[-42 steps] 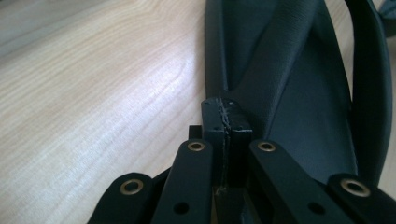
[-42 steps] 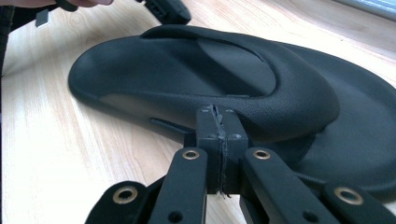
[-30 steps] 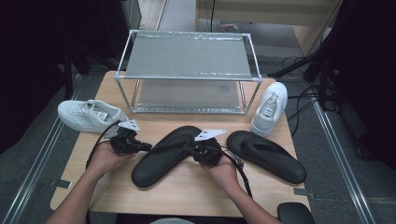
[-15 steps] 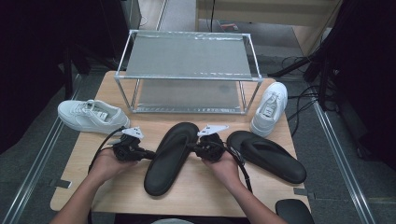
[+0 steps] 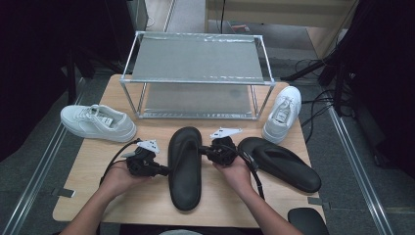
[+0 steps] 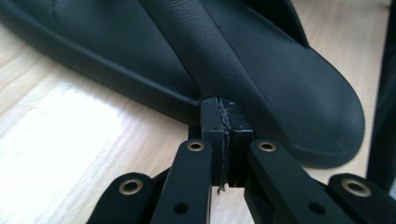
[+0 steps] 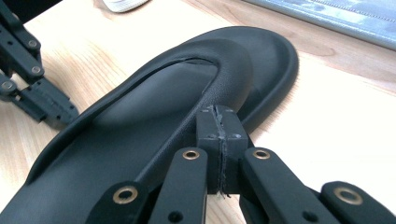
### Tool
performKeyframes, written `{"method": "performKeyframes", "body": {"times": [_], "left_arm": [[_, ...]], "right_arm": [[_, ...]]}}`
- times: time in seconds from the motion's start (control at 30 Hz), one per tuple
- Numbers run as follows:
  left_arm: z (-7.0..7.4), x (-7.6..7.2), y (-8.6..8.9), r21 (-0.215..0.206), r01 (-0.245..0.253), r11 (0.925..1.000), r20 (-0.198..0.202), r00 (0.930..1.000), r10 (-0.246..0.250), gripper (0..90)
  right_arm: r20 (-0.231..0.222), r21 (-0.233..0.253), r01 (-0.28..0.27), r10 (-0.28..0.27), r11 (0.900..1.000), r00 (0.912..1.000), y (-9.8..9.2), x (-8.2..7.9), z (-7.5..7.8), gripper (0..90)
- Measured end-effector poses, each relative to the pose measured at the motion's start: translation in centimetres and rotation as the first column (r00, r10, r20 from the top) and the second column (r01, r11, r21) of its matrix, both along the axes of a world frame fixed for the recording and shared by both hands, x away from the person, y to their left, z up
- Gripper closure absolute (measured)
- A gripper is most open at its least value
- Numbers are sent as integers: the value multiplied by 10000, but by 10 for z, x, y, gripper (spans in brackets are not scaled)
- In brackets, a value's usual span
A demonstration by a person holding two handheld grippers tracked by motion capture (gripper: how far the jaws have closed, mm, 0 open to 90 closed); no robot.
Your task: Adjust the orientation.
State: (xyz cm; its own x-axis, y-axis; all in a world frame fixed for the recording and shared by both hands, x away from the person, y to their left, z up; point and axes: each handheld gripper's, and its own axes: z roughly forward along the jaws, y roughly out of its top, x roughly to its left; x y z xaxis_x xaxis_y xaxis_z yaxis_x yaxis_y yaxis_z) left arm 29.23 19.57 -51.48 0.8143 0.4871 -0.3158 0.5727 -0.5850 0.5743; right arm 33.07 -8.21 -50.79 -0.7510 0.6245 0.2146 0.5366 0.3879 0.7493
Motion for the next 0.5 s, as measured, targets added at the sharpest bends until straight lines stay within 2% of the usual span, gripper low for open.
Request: {"method": "performKeyframes", "body": {"times": [0.1, 0.27, 0.37, 0.4, 0.43, 0.47, 0.5], "left_arm": [[1, 1, 0, -25, 11, 10000, -12, 10000, -11, 873], [6, 3, 7, -410, -329, 9986, 87, 9994, 333, 827], [12, 3, 12, -617, -516, 9968, 310, 9981, 536, 696], [12, 3, 12, -617, -516, 9968, 310, 9981, 536, 656], [14, 3, 13, -658, -556, 9963, 453, 9972, 586, 656], [16, 2, 13, -568, -583, 9967, 762, 9951, 626, 582], [18, 2, 13, -551, -596, 9967, 819, 9946, 640, 556]], "right_arm": [[96, -51, 6, -6, 10000, 10000, 0, 0, 0, 896], [-11, 1, -95, 95, 10000, 10000, -3, 3, 2, 854], [268, 158, -274, 269, 9995, 9993, -9, 4, 8, 772], [268, 158, -274, 269, 9995, 9993, -9, 4, 8, 772], [354, 260, -372, 363, 9990, 9987, -11, 4, 9, 747], [397, 581, -480, 458, 9972, 9982, -16, 5, 13, 690], [346, 751, -544, 519, 9957, 9981, -19, 5, 14, 670]]}}
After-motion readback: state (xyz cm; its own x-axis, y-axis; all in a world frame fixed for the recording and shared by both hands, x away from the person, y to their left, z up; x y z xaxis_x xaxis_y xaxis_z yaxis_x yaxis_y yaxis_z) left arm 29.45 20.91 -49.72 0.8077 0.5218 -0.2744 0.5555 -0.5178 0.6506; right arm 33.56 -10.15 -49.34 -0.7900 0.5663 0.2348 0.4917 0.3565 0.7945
